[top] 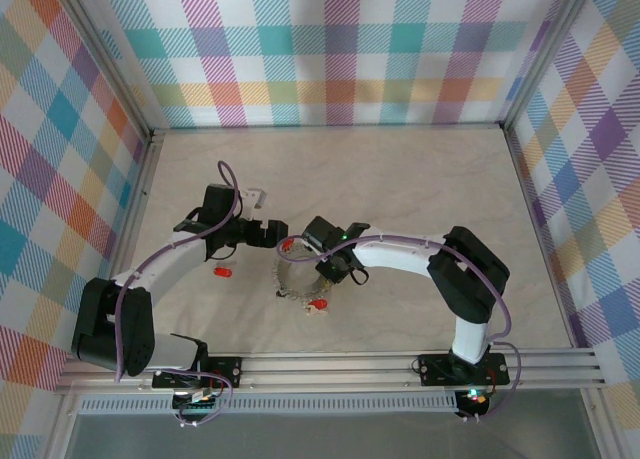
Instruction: Put the keys on the keyring
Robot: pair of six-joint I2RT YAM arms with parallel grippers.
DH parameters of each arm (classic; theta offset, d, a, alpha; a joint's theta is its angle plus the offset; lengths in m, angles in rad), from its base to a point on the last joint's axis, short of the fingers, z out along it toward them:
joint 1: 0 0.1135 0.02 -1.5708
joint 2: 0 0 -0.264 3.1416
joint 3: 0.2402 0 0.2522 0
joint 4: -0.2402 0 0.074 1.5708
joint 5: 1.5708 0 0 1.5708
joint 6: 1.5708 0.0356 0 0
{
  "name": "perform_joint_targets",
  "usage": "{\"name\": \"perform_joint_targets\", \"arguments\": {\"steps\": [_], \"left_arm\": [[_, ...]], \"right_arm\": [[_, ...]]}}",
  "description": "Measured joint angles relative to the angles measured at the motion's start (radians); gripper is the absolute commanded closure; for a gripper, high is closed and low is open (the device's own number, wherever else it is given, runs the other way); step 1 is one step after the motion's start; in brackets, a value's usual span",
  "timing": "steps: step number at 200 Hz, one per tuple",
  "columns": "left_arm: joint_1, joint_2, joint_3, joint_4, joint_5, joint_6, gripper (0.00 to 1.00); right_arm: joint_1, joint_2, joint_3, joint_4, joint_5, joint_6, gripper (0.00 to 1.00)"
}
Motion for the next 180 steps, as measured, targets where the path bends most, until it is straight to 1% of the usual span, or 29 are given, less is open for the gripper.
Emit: {"name": "perform_joint_targets", "arguments": {"steps": [20, 34, 55, 69, 75, 78, 85, 89, 103, 124, 144, 161, 180], "left_arm": [[-0.002, -0.023, -0.013, 0.015, 0.017, 0.021, 0.00], [-0.016, -0.053, -0.032, 0.029, 0.015, 0.037, 0.01], [-0.045, -0.079, -0.035, 0.034, 0.018, 0.069, 0.02], [-0.077, -0.077, -0.030, 0.025, 0.024, 0.113, 0.03], [-0.093, -0.074, -0.026, 0.016, 0.027, 0.130, 0.05], [-0.102, -0.072, -0.022, 0.008, 0.031, 0.138, 0.06], [-0.114, -0.067, -0.015, -0.002, 0.040, 0.151, 0.07], [-0.120, -0.063, -0.010, -0.008, 0.048, 0.163, 0.07], [-0.131, -0.043, 0.010, -0.021, 0.066, 0.175, 0.07], [-0.130, -0.010, 0.027, -0.024, 0.076, 0.174, 0.07], [-0.125, 0.018, 0.038, -0.049, 0.079, 0.168, 0.07], [-0.121, 0.021, 0.038, -0.064, 0.078, 0.164, 0.07], [-0.112, 0.021, 0.038, -0.073, 0.077, 0.156, 0.07]], "right_arm": [[-0.015, -0.011, -0.002, -0.001, -0.025, 0.014, 0.67], [-0.044, -0.060, -0.026, 0.006, -0.068, 0.049, 0.68], [-0.145, -0.200, -0.087, 0.029, -0.145, 0.120, 0.67], [-0.227, -0.291, -0.129, 0.056, -0.213, 0.162, 0.60], [-0.258, -0.320, -0.146, 0.073, -0.245, 0.167, 0.59], [-0.270, -0.333, -0.157, 0.084, -0.264, 0.168, 0.59], [-0.291, -0.358, -0.185, 0.113, -0.311, 0.151, 0.63], [-0.296, -0.368, -0.200, 0.127, -0.335, 0.138, 0.63], [-0.281, -0.406, -0.281, 0.195, -0.432, 0.019, 0.63], [-0.236, -0.489, -0.454, 0.328, -0.519, -0.250, 0.65], [-0.229, -0.544, -0.580, 0.447, -0.524, -0.501, 0.65], [-0.229, -0.513, -0.593, 0.492, -0.522, -0.686, 0.66], [-0.229, -0.463, -0.593, 0.539, -0.523, -0.835, 0.67]]}}
